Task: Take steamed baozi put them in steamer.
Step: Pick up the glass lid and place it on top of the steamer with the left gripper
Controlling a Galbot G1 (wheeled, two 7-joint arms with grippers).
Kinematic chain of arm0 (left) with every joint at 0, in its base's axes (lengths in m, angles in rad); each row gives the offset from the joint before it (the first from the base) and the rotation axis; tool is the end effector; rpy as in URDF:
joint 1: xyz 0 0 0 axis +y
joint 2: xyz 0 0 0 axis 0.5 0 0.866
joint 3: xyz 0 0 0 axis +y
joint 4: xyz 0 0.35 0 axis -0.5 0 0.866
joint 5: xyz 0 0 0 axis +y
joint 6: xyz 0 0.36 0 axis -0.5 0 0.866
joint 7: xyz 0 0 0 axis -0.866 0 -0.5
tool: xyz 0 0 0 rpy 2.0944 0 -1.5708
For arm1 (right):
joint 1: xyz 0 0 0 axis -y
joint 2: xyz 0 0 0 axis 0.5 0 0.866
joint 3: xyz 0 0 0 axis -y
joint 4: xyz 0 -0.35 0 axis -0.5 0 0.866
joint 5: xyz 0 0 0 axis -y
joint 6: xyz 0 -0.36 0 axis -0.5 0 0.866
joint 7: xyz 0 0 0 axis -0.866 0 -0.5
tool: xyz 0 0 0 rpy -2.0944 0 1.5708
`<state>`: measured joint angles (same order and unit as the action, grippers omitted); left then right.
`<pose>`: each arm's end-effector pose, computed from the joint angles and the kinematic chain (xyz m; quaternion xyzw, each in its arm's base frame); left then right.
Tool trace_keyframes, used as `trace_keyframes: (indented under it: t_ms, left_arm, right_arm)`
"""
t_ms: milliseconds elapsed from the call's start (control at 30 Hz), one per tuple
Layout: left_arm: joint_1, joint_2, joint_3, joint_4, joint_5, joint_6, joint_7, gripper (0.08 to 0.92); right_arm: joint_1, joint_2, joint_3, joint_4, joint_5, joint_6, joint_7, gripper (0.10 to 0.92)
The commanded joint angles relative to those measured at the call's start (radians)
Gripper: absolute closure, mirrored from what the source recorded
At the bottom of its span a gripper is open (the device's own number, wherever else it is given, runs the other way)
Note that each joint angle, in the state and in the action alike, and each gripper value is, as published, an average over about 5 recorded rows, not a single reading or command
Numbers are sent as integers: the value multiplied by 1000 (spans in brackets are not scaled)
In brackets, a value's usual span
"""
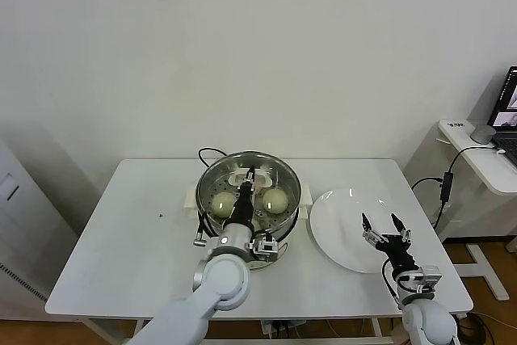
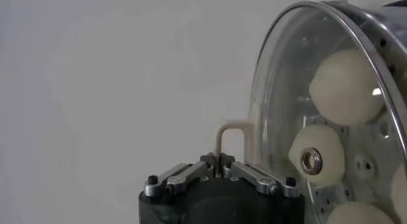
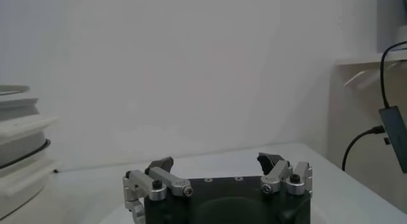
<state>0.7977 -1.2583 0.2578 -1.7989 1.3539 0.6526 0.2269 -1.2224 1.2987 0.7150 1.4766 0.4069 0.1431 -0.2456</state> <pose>0.3231 -0.1524 -0.2598 0.0433 0.6922 0.7176 0.0629 0.2852 -0.1688 -0.4074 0.0067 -0.9981 -0.0569 0.0215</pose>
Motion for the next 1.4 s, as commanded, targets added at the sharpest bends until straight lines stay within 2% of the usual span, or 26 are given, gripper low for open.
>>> trace_keyframes:
  t_ms: [33,567,900,1033,1167,1267,1400]
  left_arm:
    - [-1,-6,-3,21,0,-2,-7,898]
    - [15,-7,-20,29,-17,-7,-18,898]
    - [29,-11,-21,36,-75,-2,-67,885]
    - [42,-1,-34,-3,-130,-3,-77,798]
    - [72,34,-70,-144,-249,-20,-23,677]
    - [111,90,-123,-285,-394,-53,38,591]
    - [142,180,-244,-415,-742,-169,101,478]
  right_arm:
    - [-2,-2,1,1,0,1,-1,203]
    - [-4,-4,4,-7,-2,4,-3,203]
    - [-5,-2,4,-6,-2,4,-3,203]
    - [-5,-2,4,-5,-2,4,-4,203]
    - [-4,-1,4,-6,-2,4,-4,203]
    - [-3,-3,5,-5,0,4,-7,203]
    - [-2,-9,6,1,6,-8,-23,203]
